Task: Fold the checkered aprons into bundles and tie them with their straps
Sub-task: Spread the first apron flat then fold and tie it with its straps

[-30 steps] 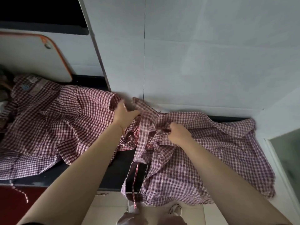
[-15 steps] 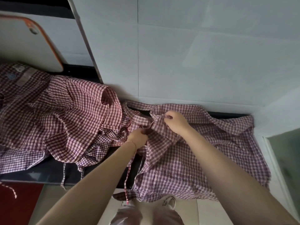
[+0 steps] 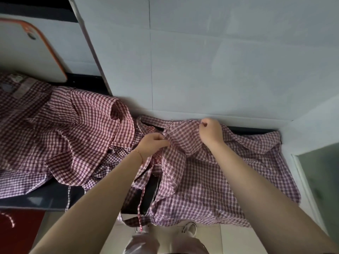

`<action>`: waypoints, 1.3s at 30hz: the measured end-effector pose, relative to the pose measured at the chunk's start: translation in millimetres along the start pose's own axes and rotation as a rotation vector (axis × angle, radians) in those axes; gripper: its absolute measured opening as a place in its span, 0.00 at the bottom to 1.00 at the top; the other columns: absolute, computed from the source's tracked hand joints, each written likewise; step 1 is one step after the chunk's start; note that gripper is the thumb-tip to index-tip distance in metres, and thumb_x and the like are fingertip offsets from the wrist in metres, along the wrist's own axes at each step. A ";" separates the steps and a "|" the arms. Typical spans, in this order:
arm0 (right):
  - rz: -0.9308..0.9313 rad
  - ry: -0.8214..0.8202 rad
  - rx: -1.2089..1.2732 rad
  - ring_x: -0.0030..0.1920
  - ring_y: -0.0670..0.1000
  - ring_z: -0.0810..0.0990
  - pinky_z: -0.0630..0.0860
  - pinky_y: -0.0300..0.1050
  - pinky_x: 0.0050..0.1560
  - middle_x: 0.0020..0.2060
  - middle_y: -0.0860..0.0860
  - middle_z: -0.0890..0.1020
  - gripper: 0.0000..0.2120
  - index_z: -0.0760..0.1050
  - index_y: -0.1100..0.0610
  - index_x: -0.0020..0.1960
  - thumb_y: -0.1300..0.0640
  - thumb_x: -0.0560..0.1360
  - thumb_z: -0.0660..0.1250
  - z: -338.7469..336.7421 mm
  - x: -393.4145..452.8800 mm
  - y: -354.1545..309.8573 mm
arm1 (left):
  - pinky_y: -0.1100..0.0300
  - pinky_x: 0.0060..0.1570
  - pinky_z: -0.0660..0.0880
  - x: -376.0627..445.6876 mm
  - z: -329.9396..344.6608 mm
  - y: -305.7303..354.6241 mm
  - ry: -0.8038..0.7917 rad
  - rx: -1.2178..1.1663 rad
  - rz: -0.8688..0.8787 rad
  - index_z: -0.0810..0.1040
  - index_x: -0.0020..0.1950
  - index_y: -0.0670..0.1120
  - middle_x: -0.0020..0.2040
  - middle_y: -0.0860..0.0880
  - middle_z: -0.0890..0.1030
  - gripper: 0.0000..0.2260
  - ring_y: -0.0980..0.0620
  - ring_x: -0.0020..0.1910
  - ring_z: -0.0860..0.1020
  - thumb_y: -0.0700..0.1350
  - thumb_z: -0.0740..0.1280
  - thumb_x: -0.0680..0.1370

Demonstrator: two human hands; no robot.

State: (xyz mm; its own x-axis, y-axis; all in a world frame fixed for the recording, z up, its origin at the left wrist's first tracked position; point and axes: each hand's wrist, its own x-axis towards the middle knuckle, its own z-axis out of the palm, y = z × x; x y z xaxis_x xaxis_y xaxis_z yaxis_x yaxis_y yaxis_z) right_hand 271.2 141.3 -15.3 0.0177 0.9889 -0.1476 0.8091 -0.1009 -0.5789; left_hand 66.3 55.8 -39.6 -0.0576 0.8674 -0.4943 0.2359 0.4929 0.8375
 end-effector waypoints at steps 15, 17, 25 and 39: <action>-0.325 -0.273 -0.086 0.42 0.50 0.78 0.78 0.48 0.46 0.45 0.48 0.77 0.13 0.80 0.56 0.52 0.66 0.79 0.58 87.9 -37.2 -134.5 | 0.51 0.48 0.74 -62.4 -126.5 -74.7 0.543 0.461 -0.453 0.72 0.63 0.43 0.57 0.41 0.79 0.14 0.41 0.52 0.78 0.41 0.61 0.78; -0.266 -0.258 -0.311 0.32 0.52 0.75 0.78 0.50 0.38 0.32 0.52 0.76 0.12 0.74 0.58 0.36 0.67 0.77 0.61 93.5 -37.9 -116.8 | 0.53 0.43 0.75 -56.7 -124.5 -78.4 0.500 0.314 -0.409 0.68 0.68 0.44 0.56 0.43 0.78 0.19 0.46 0.46 0.77 0.42 0.63 0.77; -0.207 -0.530 -0.550 0.74 0.62 0.61 0.69 0.59 0.68 0.75 0.62 0.56 0.33 0.63 0.54 0.73 0.48 0.74 0.73 103.1 -49.0 -65.9 | 0.50 0.47 0.78 -28.2 -124.4 -81.5 0.596 0.334 -0.375 0.74 0.59 0.44 0.52 0.45 0.81 0.12 0.47 0.45 0.78 0.46 0.66 0.77; 0.236 0.007 -0.427 0.54 0.61 0.78 0.71 0.50 0.43 0.67 0.61 0.66 0.19 0.65 0.63 0.68 0.60 0.80 0.64 21.6 10.2 19.3 | 0.58 0.33 0.64 33.1 -18.5 13.3 0.336 0.739 0.192 0.72 0.38 0.46 0.41 0.50 0.71 0.12 0.49 0.35 0.72 0.46 0.61 0.80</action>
State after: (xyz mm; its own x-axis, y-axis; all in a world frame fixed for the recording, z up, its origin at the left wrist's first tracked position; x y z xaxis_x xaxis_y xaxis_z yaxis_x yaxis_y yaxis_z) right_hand 274.3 147.1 -45.3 0.2320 0.9453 -0.2291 0.9512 -0.2698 -0.1497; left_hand 49.6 92.3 -40.5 -0.2102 0.9638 -0.1642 0.8401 0.2640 0.4739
